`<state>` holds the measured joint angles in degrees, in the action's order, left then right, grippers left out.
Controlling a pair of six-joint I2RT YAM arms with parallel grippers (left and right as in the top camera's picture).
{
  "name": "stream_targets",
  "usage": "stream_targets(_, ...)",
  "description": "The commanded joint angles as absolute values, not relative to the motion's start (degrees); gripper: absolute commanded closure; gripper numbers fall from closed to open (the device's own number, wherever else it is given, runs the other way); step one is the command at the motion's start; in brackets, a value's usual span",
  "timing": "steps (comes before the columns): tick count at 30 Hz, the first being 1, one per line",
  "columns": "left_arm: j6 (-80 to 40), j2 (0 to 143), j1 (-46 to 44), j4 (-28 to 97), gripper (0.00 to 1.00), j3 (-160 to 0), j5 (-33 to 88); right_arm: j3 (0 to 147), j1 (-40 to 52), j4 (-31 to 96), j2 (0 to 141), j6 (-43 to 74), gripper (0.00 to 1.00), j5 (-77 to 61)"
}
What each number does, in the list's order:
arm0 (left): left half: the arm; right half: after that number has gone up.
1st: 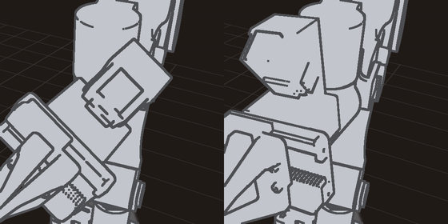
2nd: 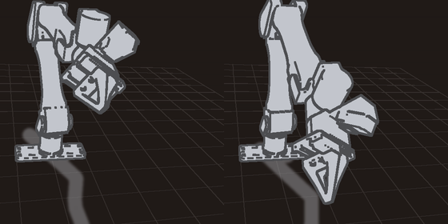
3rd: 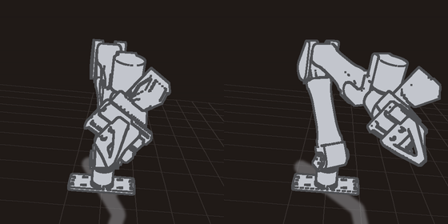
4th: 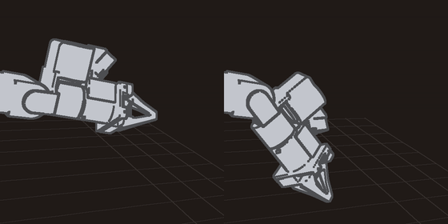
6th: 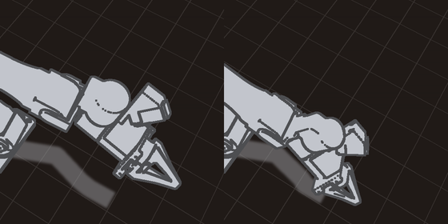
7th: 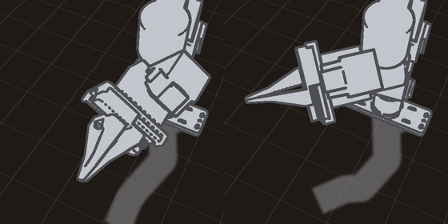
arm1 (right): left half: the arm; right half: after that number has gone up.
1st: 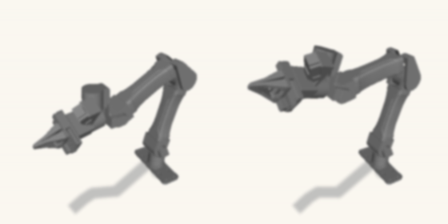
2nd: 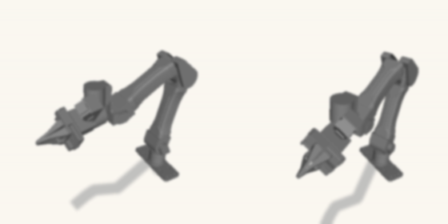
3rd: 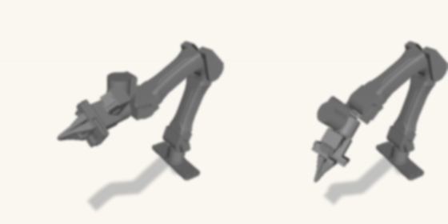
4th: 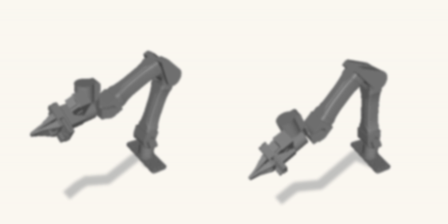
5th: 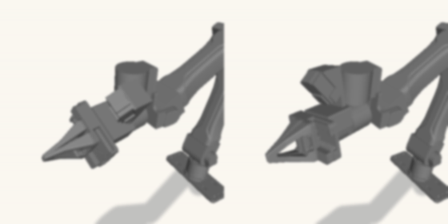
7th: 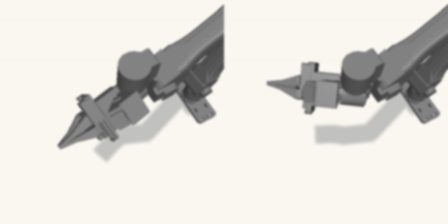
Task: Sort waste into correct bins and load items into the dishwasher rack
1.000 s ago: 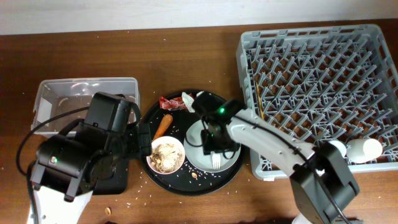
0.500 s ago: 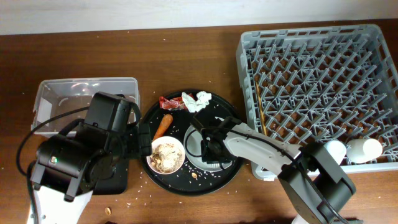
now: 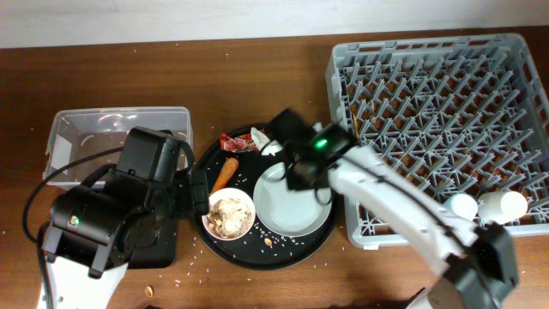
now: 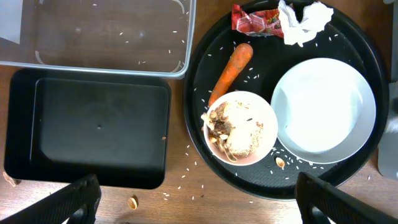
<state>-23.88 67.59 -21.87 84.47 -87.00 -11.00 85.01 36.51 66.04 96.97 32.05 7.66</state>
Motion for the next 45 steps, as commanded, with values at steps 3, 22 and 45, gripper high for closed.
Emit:
stream_targets(3, -24.62, 67.00, -21.58, 84.53, 0.01, -87.92, -11.84, 88.18, 22.37, 66.43, 94.98, 21.76, 0.81, 10.15)
stream_targets(22, -24.62, 67.00, -21.58, 84.53, 0.01, -87.92, -11.84, 92.07, 15.35, 66.67, 85.67, 12.49, 0.41, 0.08)
stream_targets(45, -24.62, 67.00, -21.58, 83.24, 0.01, -87.92, -11.84, 72.75, 34.30, 59.44, 87.94, 17.54, 0.42, 0.60)
